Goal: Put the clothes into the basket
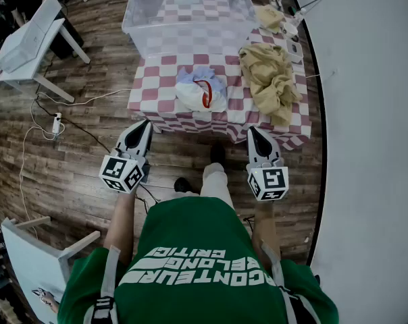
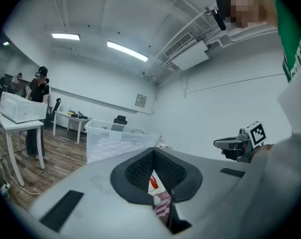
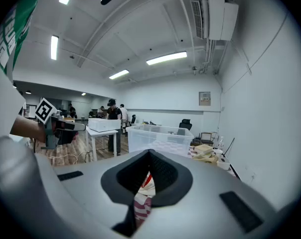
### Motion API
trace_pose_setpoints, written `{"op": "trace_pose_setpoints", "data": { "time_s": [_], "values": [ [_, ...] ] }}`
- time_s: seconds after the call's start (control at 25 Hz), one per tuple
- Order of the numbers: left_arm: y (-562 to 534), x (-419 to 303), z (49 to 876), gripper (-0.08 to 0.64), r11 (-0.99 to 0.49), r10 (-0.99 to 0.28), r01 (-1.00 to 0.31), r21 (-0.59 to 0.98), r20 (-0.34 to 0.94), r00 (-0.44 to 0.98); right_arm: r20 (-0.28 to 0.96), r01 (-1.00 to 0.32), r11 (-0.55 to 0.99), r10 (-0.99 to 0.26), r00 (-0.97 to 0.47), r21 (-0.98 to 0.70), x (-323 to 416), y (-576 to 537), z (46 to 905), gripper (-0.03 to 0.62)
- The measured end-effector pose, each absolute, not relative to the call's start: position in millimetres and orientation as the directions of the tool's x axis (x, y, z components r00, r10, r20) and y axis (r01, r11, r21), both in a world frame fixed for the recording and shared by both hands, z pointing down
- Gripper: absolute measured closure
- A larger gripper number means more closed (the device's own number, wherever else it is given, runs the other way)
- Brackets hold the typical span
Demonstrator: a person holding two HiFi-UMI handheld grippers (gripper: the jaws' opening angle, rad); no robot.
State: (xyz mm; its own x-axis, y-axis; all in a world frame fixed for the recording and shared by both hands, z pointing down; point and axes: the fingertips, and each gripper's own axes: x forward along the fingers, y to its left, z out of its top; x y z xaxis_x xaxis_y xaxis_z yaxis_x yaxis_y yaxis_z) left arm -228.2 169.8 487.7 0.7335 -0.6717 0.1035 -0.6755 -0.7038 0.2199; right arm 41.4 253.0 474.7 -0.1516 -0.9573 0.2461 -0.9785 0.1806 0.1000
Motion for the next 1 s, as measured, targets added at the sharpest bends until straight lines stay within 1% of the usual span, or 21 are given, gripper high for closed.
{"op": "trace_pose_setpoints", "data": {
  "time_s": [0.32, 0.56, 0.8, 1.0],
  "values": [
    [158.5, -224.7, 490.0, 0.557, -0.701, -0.672, -0.677, 0.223, 0.111, 0.732, 0.262, -0.977, 0.194, -0.951, -0.165, 0.091, 40.8, 241.7, 479.3, 0.584],
    [143.3, -216.2, 505.4, 0.557, -0.699, -0.664, -0.677, 0.231, 0.14, 0.734, 0.289, -0.976, 0.206, -0.941, -0.178, 0.07, 44.5, 227.2, 493.8, 0.584],
    [119.1, -201.2, 534.7, 0.557, -0.695, -0.646, -0.676, 0.244, 0.202, 0.736, 0.347, -0.97, 0.234, -0.917, -0.197, 0.067, 55.7, 200.9, 519.5, 0.584],
    [86.9, -182.6, 547.2, 0.557, -0.702, -0.626, -0.672, 0.236, 0.243, 0.741, 0.372, -0.963, 0.265, -0.9, -0.227, 0.052, 64.9, 163.1, 532.4, 0.584]
  ]
}}
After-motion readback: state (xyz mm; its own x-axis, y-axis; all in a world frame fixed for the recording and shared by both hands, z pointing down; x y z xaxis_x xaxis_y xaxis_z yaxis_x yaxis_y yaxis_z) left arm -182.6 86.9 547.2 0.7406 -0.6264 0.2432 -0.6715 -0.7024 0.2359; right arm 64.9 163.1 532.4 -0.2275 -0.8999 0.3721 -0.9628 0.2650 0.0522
